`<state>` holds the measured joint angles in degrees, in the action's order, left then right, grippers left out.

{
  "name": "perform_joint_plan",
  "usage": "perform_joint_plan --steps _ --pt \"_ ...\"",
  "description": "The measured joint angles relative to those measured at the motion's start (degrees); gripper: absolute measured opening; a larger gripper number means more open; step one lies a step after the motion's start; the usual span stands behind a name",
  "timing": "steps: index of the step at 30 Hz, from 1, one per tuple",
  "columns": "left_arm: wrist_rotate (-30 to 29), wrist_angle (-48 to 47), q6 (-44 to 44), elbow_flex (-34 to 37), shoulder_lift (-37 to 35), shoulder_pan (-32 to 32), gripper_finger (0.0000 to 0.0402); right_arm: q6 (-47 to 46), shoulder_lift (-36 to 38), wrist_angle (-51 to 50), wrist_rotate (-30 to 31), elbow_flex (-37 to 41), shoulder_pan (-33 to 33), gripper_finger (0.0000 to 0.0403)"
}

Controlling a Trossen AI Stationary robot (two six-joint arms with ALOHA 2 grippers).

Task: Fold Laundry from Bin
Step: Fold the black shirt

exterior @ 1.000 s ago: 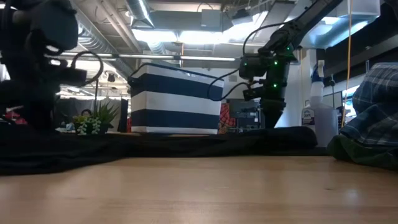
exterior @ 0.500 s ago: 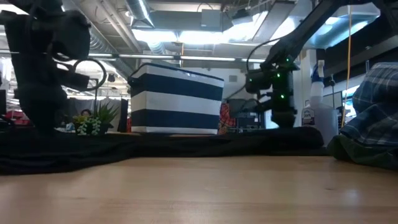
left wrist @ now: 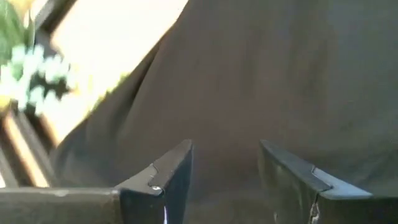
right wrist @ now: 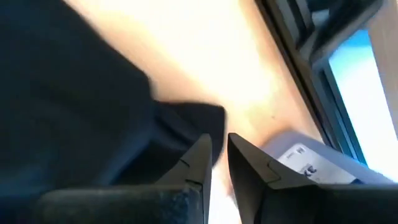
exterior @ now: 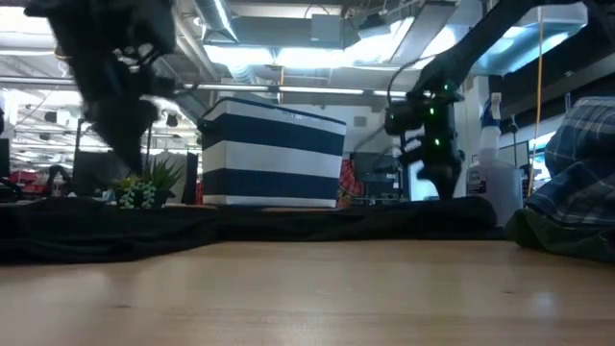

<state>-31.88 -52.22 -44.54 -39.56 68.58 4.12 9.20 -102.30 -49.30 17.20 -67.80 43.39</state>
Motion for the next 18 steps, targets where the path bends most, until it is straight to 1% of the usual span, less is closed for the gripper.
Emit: perform_joint_plan --steps 4,7,9,12,15,18 --pt "0.8 7.6 5.5 -1.4 0.0 0.6 0.0174 3.1 3.7 0.5 -6.9 -0.7 -1.6 0.0053" --pt "4.1 15.6 8.8 -0.2 0.0 1.4 0.0174 3.9 6.1 1.5 -11.5 -0.7 -4.1 0.0053" --pt "6.8 20.0 9.9 1.2 0.0 2.2 0.0174 4.9 6.7 0.9 -13.5 -0.8 -6.8 0.0053" --pt "9.5 25.2 10.2 3.3 0.0 4.3 0.0174 7.0 6.8 -0.9 -15.2 -0.7 -11.9 0.0053" --pt "12.1 27.5 9.2 5.4 0.0 6.8 0.0174 10.9 6.9 -1.6 -15.8 0.3 -17.6 0.0053" --pt "14.0 28.0 6.7 6.8 0.0 9.3 0.0174 14.4 6.9 -2.5 -20.3 2.8 -22.6 0.0053"
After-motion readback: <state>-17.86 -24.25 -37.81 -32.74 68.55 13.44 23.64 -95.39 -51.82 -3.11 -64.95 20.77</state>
